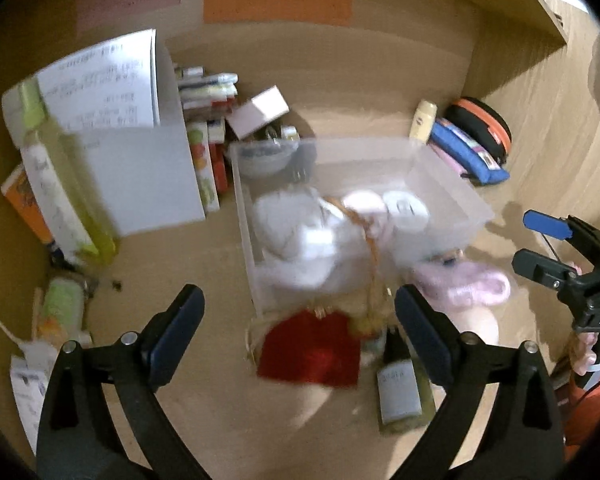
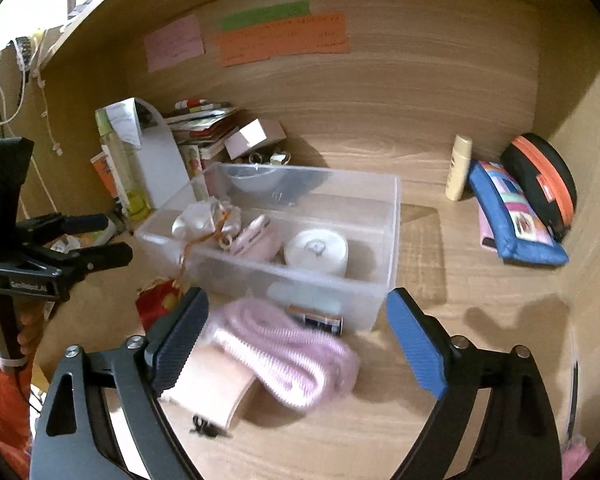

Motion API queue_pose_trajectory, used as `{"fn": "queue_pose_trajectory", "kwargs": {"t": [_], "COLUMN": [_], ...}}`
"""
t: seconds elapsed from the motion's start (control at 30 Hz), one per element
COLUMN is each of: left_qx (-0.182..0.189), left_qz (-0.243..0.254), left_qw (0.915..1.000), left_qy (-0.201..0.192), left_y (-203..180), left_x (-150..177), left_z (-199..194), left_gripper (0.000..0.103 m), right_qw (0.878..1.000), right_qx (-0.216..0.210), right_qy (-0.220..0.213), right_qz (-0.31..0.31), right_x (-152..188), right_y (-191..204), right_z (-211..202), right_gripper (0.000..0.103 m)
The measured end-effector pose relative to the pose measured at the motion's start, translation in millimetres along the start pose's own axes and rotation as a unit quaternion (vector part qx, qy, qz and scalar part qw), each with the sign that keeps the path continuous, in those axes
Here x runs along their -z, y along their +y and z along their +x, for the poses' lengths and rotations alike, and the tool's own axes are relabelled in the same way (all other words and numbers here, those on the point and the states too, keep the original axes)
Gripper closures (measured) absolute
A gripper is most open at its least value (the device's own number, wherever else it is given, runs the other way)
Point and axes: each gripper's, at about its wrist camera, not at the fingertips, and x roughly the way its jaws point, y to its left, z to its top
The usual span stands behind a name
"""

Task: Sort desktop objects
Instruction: 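Move left gripper to green glass bottle while right gripper approaches beige jar, then close left gripper on green bottle while right gripper closes on beige jar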

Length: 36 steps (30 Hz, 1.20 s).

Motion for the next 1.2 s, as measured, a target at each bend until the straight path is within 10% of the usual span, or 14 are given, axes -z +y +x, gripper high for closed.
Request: {"fn": "queue_pose_trajectory", "kwargs": {"t": [0.27, 0.87, 1.2], "left_qx": [-0.027, 0.044, 0.067], "left_qz": [0.033, -0.002, 0.047], "left_qw": [0.9990, 0.9990, 0.9964], "left_qy": [-0.017, 0.013, 0.021], "left_y": [-23.3, -2.7, -57.9], "left_x": [38.1, 89.9, 89.1], "left_z": [-20.6, -24.0, 3.3], "left_gripper": [0.006, 0.006, 0.006], "right_qw": [1.000, 0.996, 0.996], "right_qx": [0.004, -0.033, -0.036], "right_qy": [0.013, 0.054, 0.051], "right_qz": [0.016, 0.067, 0.067], "right_x": [36.2, 57.3, 68.5], "right_y": [9.9, 56.6, 41.2], "right_z": [-11.0, 33.3, 20.9], "right_gripper": [0.014, 0.015, 0.034]}}
